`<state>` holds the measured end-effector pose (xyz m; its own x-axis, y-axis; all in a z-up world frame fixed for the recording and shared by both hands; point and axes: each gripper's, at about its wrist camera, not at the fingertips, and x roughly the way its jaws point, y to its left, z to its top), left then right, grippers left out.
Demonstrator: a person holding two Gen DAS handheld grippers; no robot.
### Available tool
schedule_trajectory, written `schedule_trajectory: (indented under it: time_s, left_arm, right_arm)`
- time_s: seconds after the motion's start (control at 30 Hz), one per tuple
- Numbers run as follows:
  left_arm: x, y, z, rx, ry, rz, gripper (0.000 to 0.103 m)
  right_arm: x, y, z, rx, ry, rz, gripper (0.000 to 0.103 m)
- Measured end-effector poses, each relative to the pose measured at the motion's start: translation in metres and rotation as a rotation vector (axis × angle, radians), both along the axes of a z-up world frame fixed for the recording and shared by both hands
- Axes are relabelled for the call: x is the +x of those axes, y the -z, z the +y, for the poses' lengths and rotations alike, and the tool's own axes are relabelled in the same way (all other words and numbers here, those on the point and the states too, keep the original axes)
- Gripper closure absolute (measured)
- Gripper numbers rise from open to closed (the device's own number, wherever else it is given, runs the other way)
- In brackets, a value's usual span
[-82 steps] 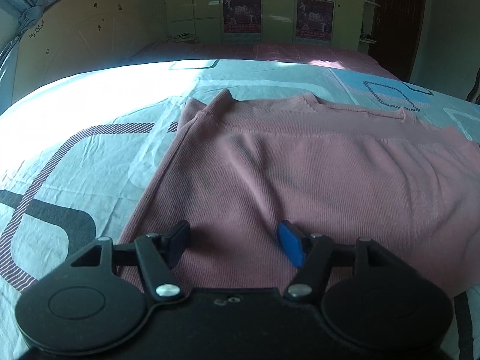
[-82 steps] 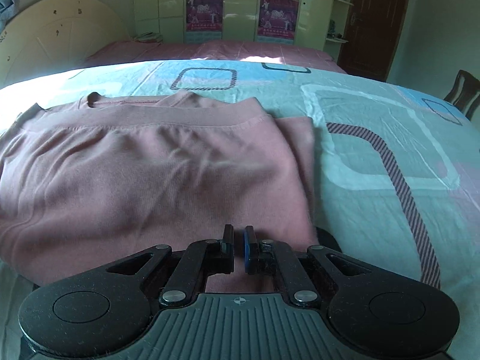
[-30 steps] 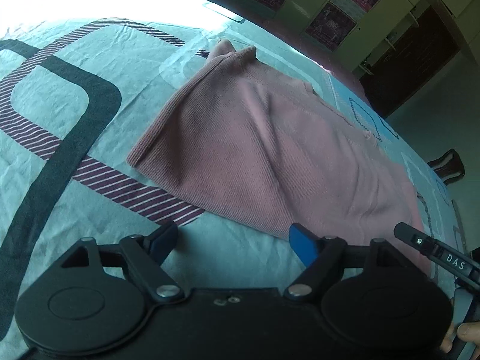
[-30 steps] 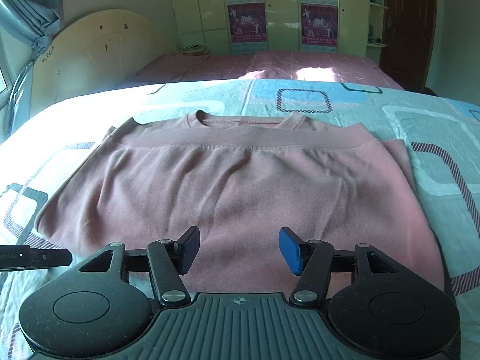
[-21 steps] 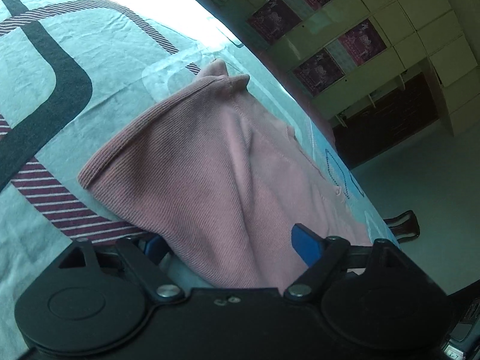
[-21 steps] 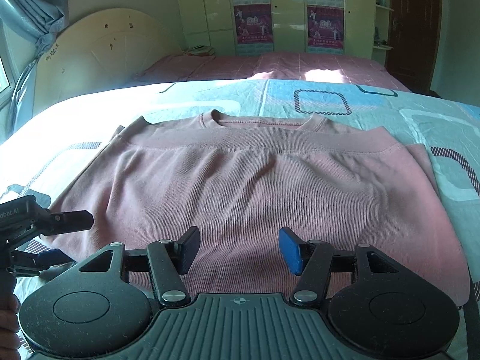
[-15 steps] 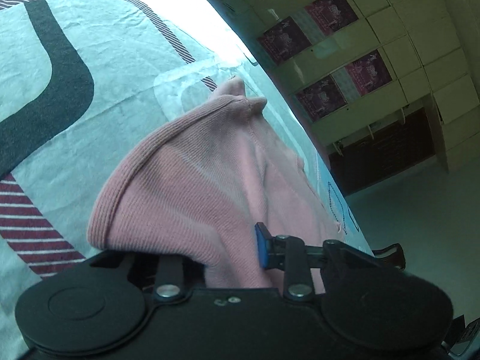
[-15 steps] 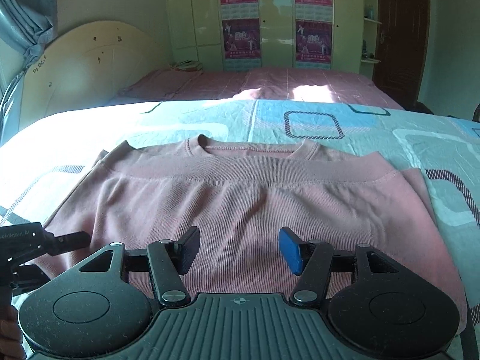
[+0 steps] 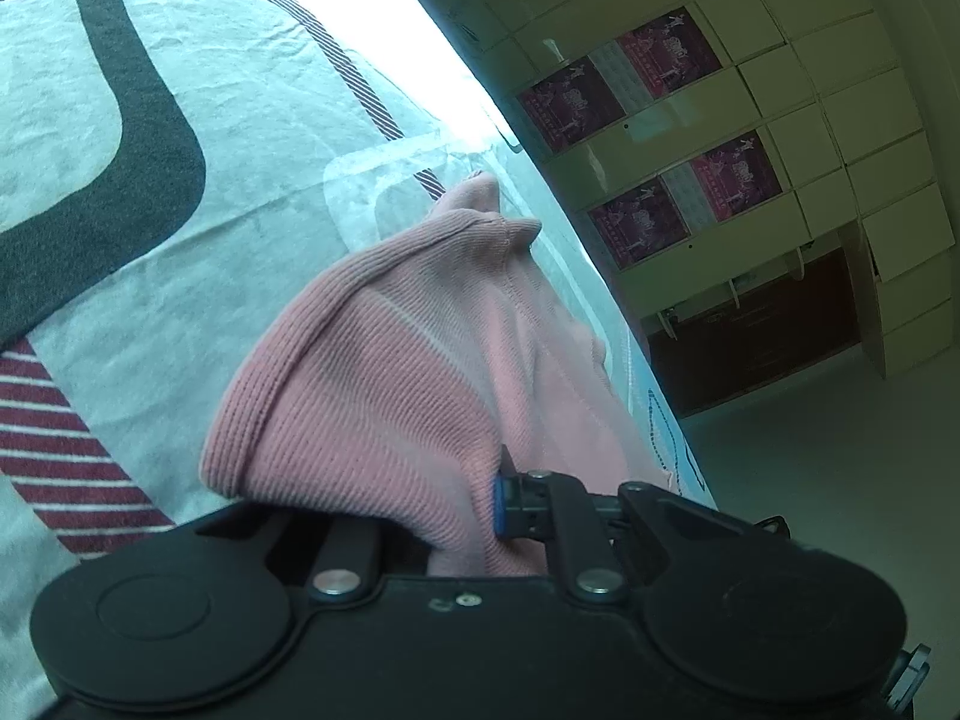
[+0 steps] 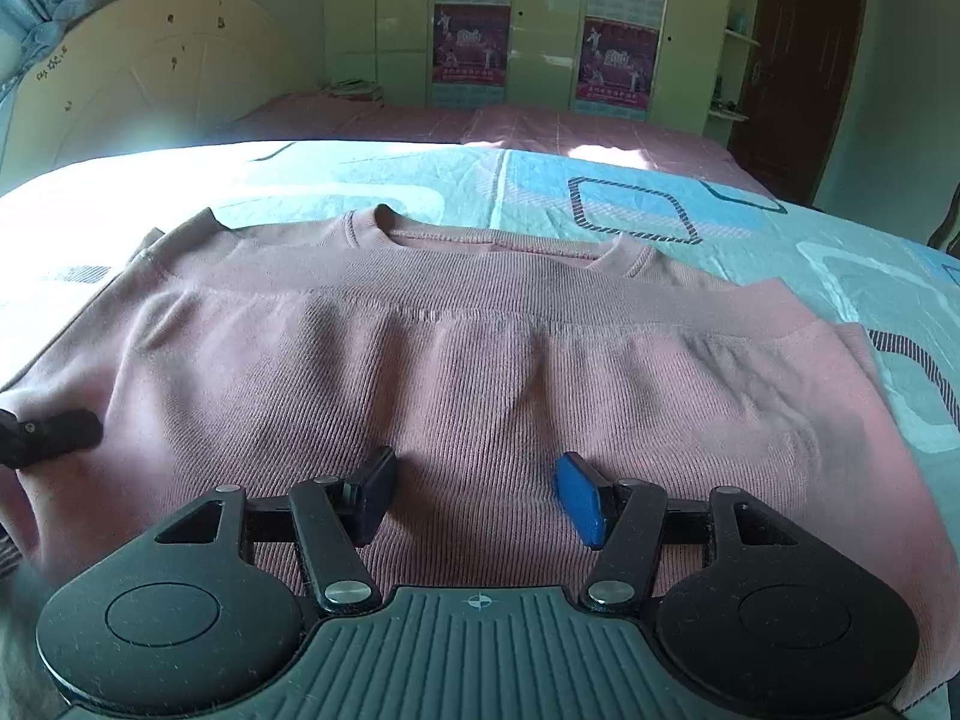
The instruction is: Fold small clothes
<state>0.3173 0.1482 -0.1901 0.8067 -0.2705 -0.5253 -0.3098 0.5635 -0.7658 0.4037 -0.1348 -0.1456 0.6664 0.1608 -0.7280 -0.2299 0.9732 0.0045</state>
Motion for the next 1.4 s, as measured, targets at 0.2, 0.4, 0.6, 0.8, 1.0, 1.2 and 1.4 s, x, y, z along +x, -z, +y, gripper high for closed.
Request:
schedule_trajectory:
  time_s: [0.2, 0.4, 0.6, 0.8, 1.0, 1.2, 1.4]
  left_arm:
    - [-0.005, -0.027, -0.016, 0.128, 0.0, -0.054, 0.092]
    - [-0.002, -0.067, -0.045, 0.309, 0.038, -0.106, 0.093]
    - [0.017, -0.113, -0.109, 0.519, 0.178, -0.192, 0.094]
    - [0.043, -0.135, -0.204, 0.643, 0.388, -0.295, 0.094]
    - [0.054, -0.107, -0.31, 0.743, 0.661, -0.343, 0.094]
    - [0.027, -0.05, -0.378, 0.958, 0.886, -0.294, 0.084]
    - [-0.004, -0.041, -0.368, 0.95, 0.934, -0.283, 0.08]
  right_arm:
    - [-0.001, 0.004, -0.001, 0.001, -0.025, -0.027, 0.045]
    - [0.005, -0.012, -0.024, 0.123, -0.027, 0.001, 0.045]
    - [0.002, -0.034, -0.072, 0.228, 0.016, 0.0, 0.045]
    - [-0.001, -0.052, -0.144, 0.279, 0.107, -0.022, 0.045]
    - [-0.013, -0.056, -0.228, 0.312, 0.237, -0.036, 0.045]
    - [-0.024, -0.058, -0.275, 0.38, 0.277, -0.024, 0.045]
    - [-0.014, -0.061, -0.269, 0.459, 0.154, 0.029, 0.045]
